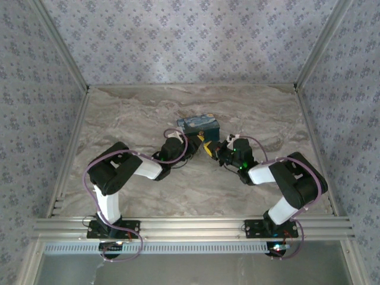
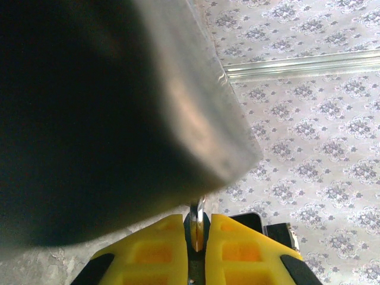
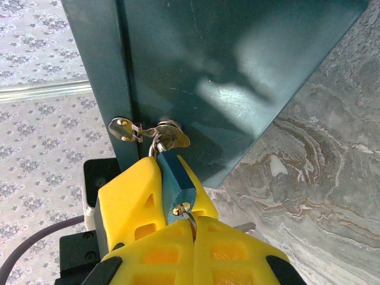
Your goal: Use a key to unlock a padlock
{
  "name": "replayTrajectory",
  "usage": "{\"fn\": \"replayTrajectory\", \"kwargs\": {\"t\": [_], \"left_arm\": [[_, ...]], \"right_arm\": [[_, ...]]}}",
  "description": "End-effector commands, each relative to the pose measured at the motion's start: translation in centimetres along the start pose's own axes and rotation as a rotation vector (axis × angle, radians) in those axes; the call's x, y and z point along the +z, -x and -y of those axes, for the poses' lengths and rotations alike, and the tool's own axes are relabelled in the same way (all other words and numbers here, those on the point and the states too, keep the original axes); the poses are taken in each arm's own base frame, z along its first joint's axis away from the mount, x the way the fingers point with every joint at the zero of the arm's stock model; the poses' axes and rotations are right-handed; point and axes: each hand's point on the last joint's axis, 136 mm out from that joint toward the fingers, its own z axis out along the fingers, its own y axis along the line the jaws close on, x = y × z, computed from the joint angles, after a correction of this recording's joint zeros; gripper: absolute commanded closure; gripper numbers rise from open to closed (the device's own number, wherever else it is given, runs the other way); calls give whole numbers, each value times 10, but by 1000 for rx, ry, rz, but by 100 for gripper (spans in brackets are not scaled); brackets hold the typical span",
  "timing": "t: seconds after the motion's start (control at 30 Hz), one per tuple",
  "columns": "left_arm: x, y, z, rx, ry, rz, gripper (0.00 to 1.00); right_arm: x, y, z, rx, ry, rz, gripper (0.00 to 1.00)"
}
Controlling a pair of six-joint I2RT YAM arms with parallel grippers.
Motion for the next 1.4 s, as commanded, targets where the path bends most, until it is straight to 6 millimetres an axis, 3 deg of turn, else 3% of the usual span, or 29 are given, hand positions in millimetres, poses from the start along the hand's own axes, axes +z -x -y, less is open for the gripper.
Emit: {"fn": "replayTrajectory", "kwargs": {"t": [0.0, 0.33, 0.6, 0.83, 0.97, 1.27, 1.37], "left_arm": [[-9, -68, 34, 33, -114, -252, 100], [-15, -68, 27, 30, -102, -251, 100], [-18, -58, 17, 30, -75, -210, 100], [-24, -31, 2, 26, -36, -131, 100], [-25, -26, 0, 24, -30, -123, 100], [-25, -26, 0, 15, -29, -125, 100], [-25, -27, 3, 11, -35, -131, 100]], "right_arm": [[7, 15, -43, -17, 133, 48, 100], [10, 14, -42, 9, 140, 23, 100], [3, 12, -26, -12, 88, 12, 98], [-22, 12, 4, -72, -29, 15, 76], [-41, 11, 15, -138, -114, -5, 65], [-82, -4, 29, -464, -364, -94, 66], [-87, -11, 27, -607, -419, -124, 66]]}}
